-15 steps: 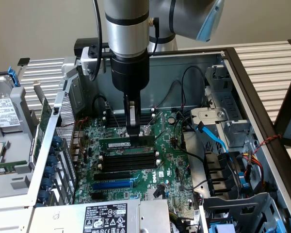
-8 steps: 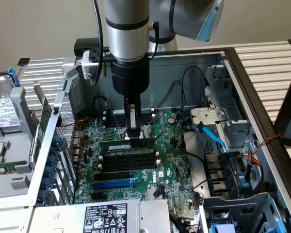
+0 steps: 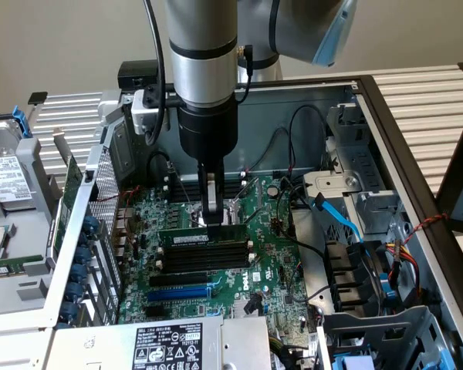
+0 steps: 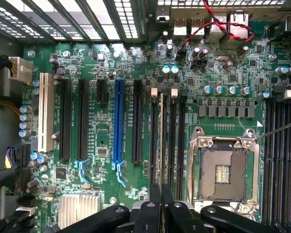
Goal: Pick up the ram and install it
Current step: 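Insert the ram into the slot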
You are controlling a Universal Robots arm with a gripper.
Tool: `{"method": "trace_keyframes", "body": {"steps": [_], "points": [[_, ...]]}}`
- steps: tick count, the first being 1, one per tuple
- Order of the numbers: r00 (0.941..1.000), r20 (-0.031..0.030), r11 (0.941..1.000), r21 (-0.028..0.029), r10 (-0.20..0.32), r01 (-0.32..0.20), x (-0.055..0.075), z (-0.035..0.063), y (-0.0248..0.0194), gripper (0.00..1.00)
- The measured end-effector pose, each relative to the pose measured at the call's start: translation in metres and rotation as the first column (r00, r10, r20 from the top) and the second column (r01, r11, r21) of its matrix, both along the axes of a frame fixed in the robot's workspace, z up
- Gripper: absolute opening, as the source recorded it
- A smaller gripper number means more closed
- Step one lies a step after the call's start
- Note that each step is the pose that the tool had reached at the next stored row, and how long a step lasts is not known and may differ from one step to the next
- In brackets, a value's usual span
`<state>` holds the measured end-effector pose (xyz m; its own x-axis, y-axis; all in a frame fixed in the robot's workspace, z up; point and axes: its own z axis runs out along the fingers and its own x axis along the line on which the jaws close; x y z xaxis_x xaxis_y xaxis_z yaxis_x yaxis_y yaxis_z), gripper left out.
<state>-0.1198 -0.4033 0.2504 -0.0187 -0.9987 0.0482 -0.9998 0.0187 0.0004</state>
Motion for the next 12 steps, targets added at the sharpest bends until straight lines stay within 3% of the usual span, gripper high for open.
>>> {"method": "trace_keyframes", "body": {"steps": [12], "points": [[1.0000,-0.0002,1.0000,-0.0001,0.000,0.000,0.0003,-0.0038,-0.0022,0.13]]}}
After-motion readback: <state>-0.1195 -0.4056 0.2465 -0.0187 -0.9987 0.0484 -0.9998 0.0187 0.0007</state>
